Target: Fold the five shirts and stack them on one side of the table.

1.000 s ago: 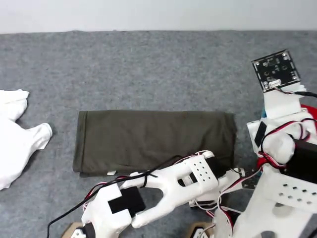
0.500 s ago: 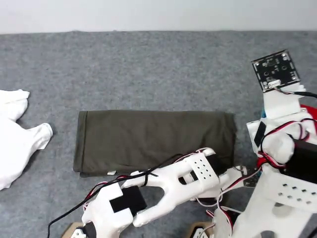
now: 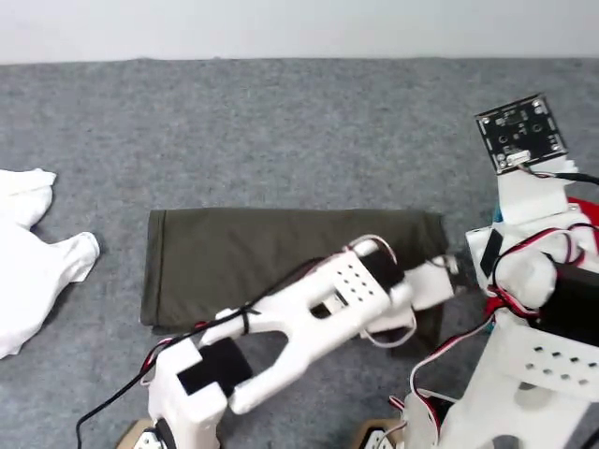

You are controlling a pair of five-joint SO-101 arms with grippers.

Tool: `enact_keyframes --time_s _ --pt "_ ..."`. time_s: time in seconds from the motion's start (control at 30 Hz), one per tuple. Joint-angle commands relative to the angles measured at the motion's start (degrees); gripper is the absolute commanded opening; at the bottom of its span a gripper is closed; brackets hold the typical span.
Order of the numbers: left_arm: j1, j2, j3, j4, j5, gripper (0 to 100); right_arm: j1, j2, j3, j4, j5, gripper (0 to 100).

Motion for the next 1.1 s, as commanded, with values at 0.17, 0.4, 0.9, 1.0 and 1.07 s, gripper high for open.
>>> enact_keyframes --time_s 0.17,0.4,0.9,1.0,1.07 --pt "-6.07 -3.43 -2.15 -6.59 -0.88 2 0.57 -0.48 -2.2 2.07 -0.53 0.9" --pt "-9.76 2.29 -2.59 -8.79 -0.97 8 0.57 -0.84 -2.2 2.07 -0.53 0.9" --pt "-19.25 5.01 -4.62 -9.85 -0.97 15 0.57 -0.84 -2.2 2.07 -0.53 0.9" --pt "-20.92 6.07 -6.11 -9.58 -0.97 15 0.57 -0.84 -2.2 2.07 -0.53 0.9" --pt "-21.45 6.68 -6.73 -9.58 -0.97 15 0.57 -0.84 -2.2 2.07 -0.53 0.9"
